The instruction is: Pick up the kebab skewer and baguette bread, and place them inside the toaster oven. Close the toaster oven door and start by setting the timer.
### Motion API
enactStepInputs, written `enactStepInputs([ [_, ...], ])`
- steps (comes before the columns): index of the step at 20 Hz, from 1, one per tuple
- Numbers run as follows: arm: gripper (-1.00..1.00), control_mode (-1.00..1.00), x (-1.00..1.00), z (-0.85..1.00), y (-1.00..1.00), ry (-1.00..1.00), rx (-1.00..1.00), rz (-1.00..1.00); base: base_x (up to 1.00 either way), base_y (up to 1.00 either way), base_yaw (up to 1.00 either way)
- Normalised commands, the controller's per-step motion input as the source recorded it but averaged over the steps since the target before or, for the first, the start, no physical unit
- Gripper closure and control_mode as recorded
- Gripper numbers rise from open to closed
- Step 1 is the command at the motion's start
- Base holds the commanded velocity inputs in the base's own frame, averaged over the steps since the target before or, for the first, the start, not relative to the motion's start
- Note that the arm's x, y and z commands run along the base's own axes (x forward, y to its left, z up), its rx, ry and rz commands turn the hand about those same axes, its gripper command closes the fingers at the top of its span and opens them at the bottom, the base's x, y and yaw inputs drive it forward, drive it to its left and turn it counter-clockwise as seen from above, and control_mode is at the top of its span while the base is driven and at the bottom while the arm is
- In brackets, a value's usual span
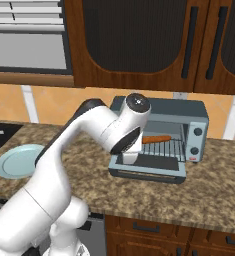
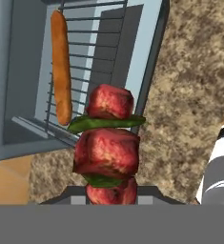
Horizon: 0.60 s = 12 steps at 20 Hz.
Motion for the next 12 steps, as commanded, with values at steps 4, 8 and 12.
enactStepInputs([
  [4, 1.00, -1.00, 0.33, 0.00, -0.18, -0.17, 0.09, 0.00, 0.00, 0.00, 0.00],
  [8, 1.00, -1.00, 0.29, -0.12, -0.44, -0.05, 0.01, -0.01, 0.00, 0.00, 0.00],
  [12, 1.00, -1.00, 0.39, -0.27, -0.52, -0.03, 0.02, 0.00, 0.00, 0.00, 0.00],
])
